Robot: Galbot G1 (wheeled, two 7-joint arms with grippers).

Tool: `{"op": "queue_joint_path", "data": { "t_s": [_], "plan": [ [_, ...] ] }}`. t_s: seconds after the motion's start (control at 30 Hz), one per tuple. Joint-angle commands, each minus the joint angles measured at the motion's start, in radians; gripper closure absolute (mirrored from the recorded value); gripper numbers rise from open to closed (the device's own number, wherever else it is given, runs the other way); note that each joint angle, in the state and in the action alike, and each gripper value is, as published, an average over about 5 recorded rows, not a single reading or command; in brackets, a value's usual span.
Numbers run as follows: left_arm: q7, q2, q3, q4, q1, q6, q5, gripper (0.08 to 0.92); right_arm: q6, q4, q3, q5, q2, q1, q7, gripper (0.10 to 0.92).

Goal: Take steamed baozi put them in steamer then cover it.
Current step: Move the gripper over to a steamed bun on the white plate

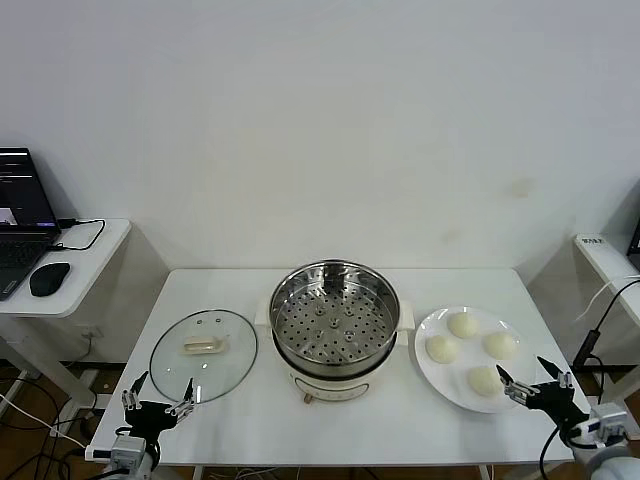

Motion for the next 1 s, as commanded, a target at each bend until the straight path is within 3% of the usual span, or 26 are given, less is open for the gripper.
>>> {"op": "queue_joint_path", "data": {
  "t_s": [0.03,0.27,0.47,0.7,1.0],
  "plan": [
    [-0.001,-0.002,0.007,-0.018,0.013,-0.004,0.020,0.177,-0.046,-0.011,-0.008,-0.103,-0.106,0.136,-0.043,0.203],
    [-0.006,-0.021,0.005,-0.051,0.031,-0.014,0.052,0.177,-0.092,-0.154,-0.107,-0.308,-0.310,0.403,-0.327,0.203],
    [-0.011,-0.041,-0.001,-0.075,0.054,-0.026,0.069,0.177,-0.045,-0.341,-0.328,-0.529,-0.446,0.723,-0.701,0.203],
    [-0.014,-0.048,-0.011,-0.090,0.065,-0.031,0.072,0.177,0.025,-0.521,-0.701,-0.703,-0.476,1.110,-0.919,0.203],
    [-0.013,-0.049,-0.021,-0.092,0.065,-0.036,0.070,0.177,0.138,-0.722,-1.156,-0.750,-0.365,1.478,-1.054,0.203]
  ]
}}
